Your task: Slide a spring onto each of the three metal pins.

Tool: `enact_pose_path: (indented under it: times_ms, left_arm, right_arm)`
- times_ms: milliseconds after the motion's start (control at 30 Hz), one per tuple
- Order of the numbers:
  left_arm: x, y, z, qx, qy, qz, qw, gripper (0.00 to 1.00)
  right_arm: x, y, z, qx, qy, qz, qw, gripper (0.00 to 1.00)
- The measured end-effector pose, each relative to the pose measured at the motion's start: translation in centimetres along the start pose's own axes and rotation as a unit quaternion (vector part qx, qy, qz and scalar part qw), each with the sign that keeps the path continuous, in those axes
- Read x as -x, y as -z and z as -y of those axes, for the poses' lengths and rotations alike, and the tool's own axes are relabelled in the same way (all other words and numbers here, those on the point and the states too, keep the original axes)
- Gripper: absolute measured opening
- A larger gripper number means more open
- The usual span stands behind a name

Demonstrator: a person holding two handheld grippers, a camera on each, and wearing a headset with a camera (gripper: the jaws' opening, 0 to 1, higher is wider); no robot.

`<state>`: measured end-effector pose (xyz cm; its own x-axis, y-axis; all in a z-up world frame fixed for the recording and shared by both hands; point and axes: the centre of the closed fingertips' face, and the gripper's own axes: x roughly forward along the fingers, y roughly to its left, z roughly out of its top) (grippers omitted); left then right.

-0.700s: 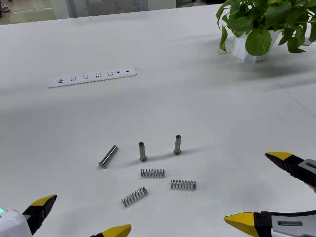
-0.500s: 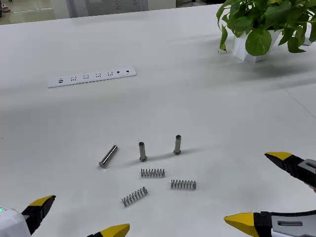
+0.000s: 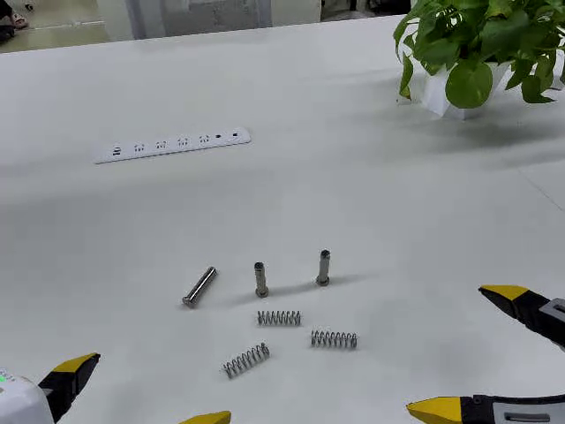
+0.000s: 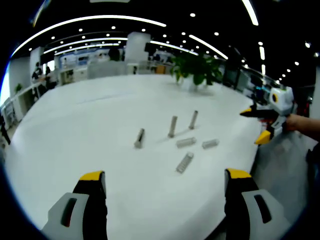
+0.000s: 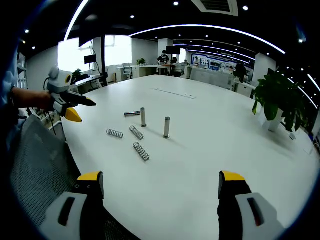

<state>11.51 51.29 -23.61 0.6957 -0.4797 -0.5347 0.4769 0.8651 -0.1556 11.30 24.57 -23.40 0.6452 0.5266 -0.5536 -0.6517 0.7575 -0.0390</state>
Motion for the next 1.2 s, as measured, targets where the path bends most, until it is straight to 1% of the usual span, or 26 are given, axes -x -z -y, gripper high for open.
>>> enact_pose_path:
  times_ms: [200, 333, 367, 433, 533, 567, 600, 633, 767, 867, 900, 967, 1000, 1033, 1067, 1133, 1200]
  left_arm:
    - [-0.3, -0.3, -0.3, -0.007, 0.001, -0.003, 1.0, 1.0]
    - [-0.6, -0.1, -0.5, -0.011, 0.003, -0.016, 0.9998, 1.0]
    - [-0.7, -0.1, -0.7, -0.01, 0.002, -0.02, 0.9998, 1.0]
    - [-0.8, 0.2, -0.9, -0.012, 0.009, -0.036, 0.9992, 0.99]
    - [-1.0, 0.2, -1.0, -0.02, 0.02, -0.054, 0.9982, 0.94]
    - [-1.1, 0.2, -1.1, -0.021, 0.022, -0.062, 0.9976, 0.94]
    - [-1.2, 0.0, -1.2, -0.027, 0.024, -0.063, 0.9973, 0.95]
    - [-1.3, -0.1, -1.0, -0.031, 0.027, -0.066, 0.997, 0.95]
    - [-1.7, -0.8, -1.7, -0.057, 0.031, -0.089, 0.9939, 0.94]
    - [-2.2, -1.8, -2.3, -0.06, 0.041, -0.094, 0.9929, 0.9]
    - [-2.3, -2.2, -2.3, -0.062, 0.052, -0.103, 0.9914, 0.89]
    - [-2.2, -2.0, -2.5, -0.053, 0.057, -0.136, 0.9877, 0.88]
    - [-2.6, -2.7, -2.5, -0.055, 0.068, -0.13, 0.9876, 0.88]
    - [-2.7, -3.0, -2.5, -0.053, 0.074, -0.131, 0.9872, 0.89]
    - [-2.9, -3.4, -2.5, -0.046, 0.081, -0.135, 0.9864, 0.87]
    - [-3.2, -3.8, -2.4, -0.049, 0.092, -0.143, 0.9842, 0.83]
    - [-3.6, -4.1, -2.4, -0.056, 0.101, -0.161, 0.9801, 0.83]
  right_arm:
    - [0.0, 0.0, 0.0, 0.001, -0.001, 0.0, 1.0, 0.97]
    - [0.0, 0.0, 0.0, 0.001, 0.0, 0.001, 1.0, 0.97]
    - [0.0, 0.0, 0.0, 0.001, 0.0, 0.001, 1.0, 0.97]
    - [0.0, 0.0, 0.0, 0.003, 0.0, 0.0, 1.0, 0.97]
    - [0.0, 0.0, 0.0, 0.004, -0.001, 0.001, 1.0, 0.97]
    - [0.0, 0.0, 0.0, 0.004, -0.001, 0.001, 1.0, 0.97]
    - [0.0, 0.0, -0.1, 0.004, -0.001, 0.001, 1.0, 0.97]
    - [0.0, 0.0, -0.1, 0.004, -0.001, 0.001, 1.0, 0.97]
    - [0.0, 0.0, -0.1, 0.006, 0.0, 0.0, 1.0, 0.97]
    - [0.0, 0.0, -0.1, 0.008, 0.0, -0.001, 1.0, 0.97]
    - [0.1, 0.0, -0.1, 0.008, 0.001, -0.001, 1.0, 0.96]
    - [0.1, 0.0, 0.0, 0.009, 0.002, -0.001, 1.0, 0.96]
    - [0.1, 0.1, 0.0, 0.01, 0.002, -0.003, 0.9999, 0.96]
    - [0.1, 0.1, 0.0, 0.01, 0.002, -0.002, 0.9999, 0.96]
    - [0.1, 0.0, 0.0, 0.01, 0.002, -0.001, 0.9999, 0.96]
    - [0.1, 0.0, 0.0, 0.01, 0.003, -0.001, 0.9999, 0.96]
    - [0.1, 0.0, 0.0, 0.01, 0.003, 0.0, 0.9999, 0.96]
